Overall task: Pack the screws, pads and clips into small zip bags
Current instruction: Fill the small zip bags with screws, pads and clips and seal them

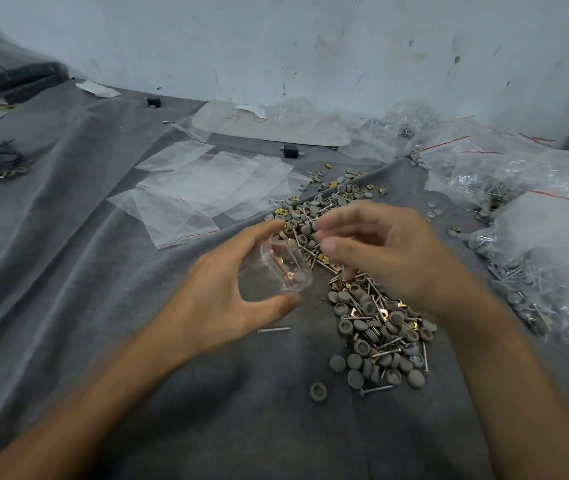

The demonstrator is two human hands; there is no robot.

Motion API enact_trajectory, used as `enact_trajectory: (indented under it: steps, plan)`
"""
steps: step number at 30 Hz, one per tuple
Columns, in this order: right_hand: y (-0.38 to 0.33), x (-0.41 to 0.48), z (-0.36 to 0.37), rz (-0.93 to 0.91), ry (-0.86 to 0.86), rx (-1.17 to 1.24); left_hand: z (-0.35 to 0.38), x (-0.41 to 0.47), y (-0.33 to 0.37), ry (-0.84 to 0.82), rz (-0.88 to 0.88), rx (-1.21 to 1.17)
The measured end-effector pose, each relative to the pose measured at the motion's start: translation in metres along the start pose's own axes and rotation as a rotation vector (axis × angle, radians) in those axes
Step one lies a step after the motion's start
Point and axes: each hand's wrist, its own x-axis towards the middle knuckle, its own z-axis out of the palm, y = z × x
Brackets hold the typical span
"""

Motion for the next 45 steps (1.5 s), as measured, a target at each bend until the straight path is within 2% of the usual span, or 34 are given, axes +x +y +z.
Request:
enact_trajectory:
  steps: [3,7,11,14,17,23,39,45]
  plan:
    - [0.011,-0.003,-0.029,-0.008,0.120,-0.175,-0.004,0.001,-0.004,0.017,-0.013,-0.032]
    - [0.035,-0.007,-0.048,0.121,0.159,-0.413,-0.010,0.002,-0.008,0.068,-0.032,-0.053]
    - [0.046,-0.009,-0.045,0.215,0.064,-0.615,-0.016,0.002,-0.010,0.094,-0.050,-0.064]
    - [0.051,-0.004,-0.028,0.160,-0.025,-0.655,-0.015,0.003,-0.010,0.103,-0.043,-0.069]
    - [0.055,0.005,-0.015,0.151,-0.123,-0.841,-0.014,0.002,-0.011,0.108,-0.042,-0.050]
    - [0.055,0.014,-0.018,0.235,-0.138,-1.035,-0.015,0.003,-0.013,0.107,-0.041,-0.037]
    - [0.062,0.012,-0.008,0.193,-0.150,-1.097,-0.009,0.001,-0.005,0.107,-0.004,0.032]
    - [0.061,0.008,-0.003,0.164,-0.090,-1.055,-0.009,0.001,-0.004,0.115,0.002,0.033]
